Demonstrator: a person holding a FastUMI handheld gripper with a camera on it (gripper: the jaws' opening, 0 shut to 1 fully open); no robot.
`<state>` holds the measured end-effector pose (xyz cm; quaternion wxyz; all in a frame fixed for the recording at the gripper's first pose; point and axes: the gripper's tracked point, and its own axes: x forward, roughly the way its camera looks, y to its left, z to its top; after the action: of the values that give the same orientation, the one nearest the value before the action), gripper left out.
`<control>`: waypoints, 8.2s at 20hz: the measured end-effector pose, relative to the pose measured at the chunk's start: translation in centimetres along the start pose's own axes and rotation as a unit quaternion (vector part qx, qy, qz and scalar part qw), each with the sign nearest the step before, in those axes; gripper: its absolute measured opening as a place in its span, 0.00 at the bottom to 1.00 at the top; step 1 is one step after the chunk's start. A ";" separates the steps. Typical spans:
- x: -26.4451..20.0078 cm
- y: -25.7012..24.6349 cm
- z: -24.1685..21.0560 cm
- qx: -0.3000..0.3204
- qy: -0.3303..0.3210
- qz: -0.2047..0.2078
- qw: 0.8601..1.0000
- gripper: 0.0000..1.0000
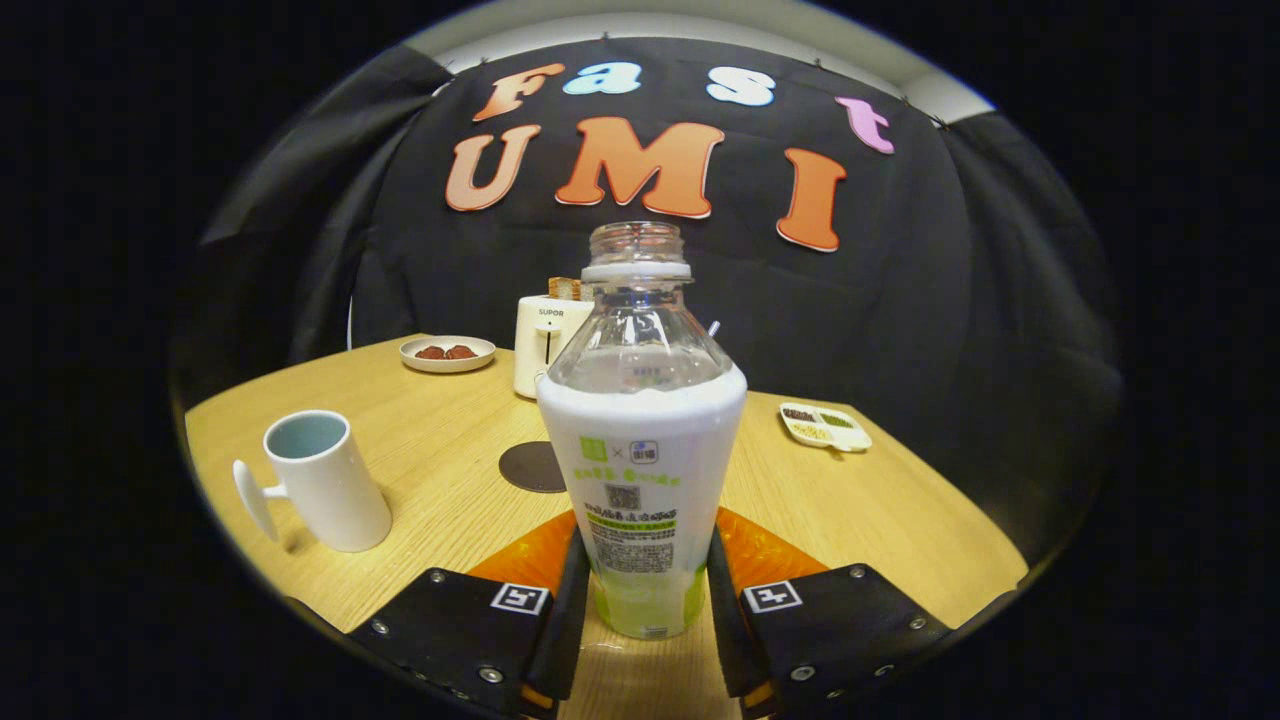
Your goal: Take the bottle from table, then pour the juice into the cup, finally place the bottle on the coaster
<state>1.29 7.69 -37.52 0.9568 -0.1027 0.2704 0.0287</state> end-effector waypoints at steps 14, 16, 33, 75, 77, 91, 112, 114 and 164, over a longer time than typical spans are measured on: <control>0.3 1.5 6.2 -0.247 -0.081 -0.060 0.964 0.56; 0.4 2.0 6.5 -0.283 -0.087 -0.066 0.953 0.56; 1.0 5.7 7.6 -0.533 -0.142 -0.092 0.829 0.56; 1.2 7.1 9.8 -0.690 -0.180 -0.132 0.688 0.55; 1.1 7.3 10.0 -0.693 -0.181 -0.131 0.685 0.55; 1.0 7.8 11.1 -0.728 -0.195 -0.133 0.643 0.55; 0.5 9.8 13.8 -0.783 -0.243 -0.144 0.555 0.55; 1.2 9.7 13.8 -0.785 -0.243 -0.144 0.551 0.55; 13.2 7.6 8.8 -0.046 -0.022 0.086 0.995 0.56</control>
<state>16.22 16.93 -38.52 0.9507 -0.1221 0.2558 0.1255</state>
